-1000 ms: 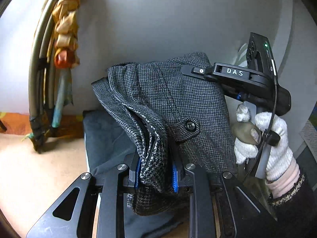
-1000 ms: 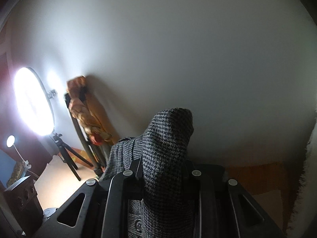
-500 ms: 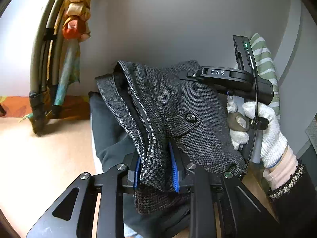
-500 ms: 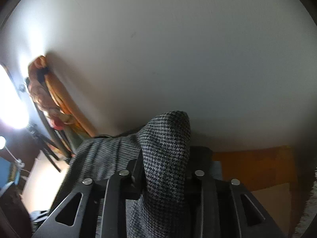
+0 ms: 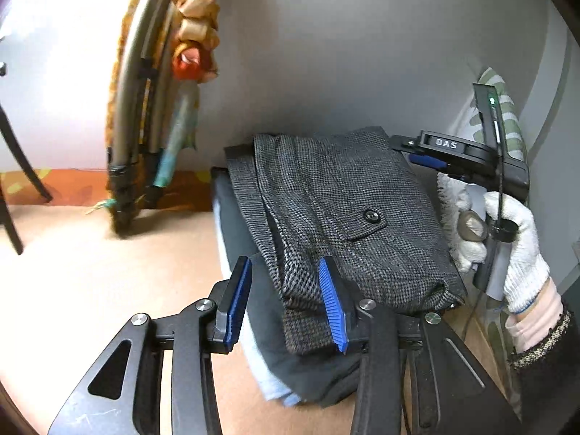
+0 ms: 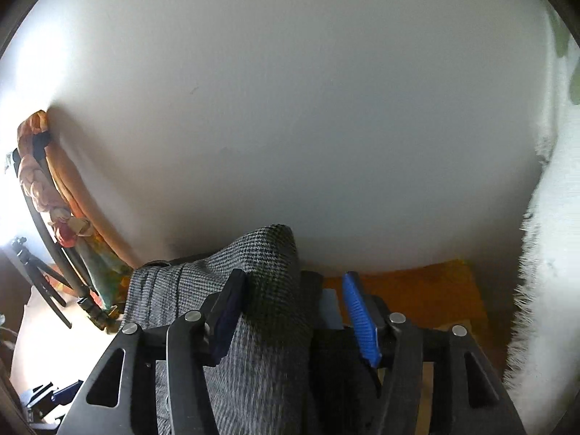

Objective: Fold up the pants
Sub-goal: 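Lower the trousers onto the clothes stack and open both grippers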

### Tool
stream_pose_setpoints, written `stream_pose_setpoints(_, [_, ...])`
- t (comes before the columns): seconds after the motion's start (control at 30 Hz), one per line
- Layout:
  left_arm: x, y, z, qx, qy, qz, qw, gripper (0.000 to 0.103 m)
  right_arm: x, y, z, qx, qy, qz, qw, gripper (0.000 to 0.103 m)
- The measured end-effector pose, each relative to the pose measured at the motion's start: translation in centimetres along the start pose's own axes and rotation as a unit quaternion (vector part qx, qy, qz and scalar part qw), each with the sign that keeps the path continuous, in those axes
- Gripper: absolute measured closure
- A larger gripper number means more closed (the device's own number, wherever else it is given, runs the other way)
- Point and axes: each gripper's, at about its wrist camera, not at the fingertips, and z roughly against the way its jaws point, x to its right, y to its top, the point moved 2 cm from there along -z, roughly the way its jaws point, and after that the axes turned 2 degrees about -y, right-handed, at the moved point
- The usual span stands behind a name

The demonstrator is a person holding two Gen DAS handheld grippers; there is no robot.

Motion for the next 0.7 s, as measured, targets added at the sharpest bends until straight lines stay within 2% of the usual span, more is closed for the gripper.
stream_pose_setpoints(0.4, [1.5, -0.5, 5.5, 0.018, 0.006, -0.016, 0.9997, 0.066, -1.0, -0.8, 6.6, 0.018, -0.019, 0.01, 1.0, 0.038])
stream_pose_setpoints(0.7, [3.5, -1.7, 9.0, 0.025, 0.005, -0.032, 0.9992, 0.066, -2.0, -2.9, 10.4, 0.026, -0.019, 0.014, 0.999, 0.037])
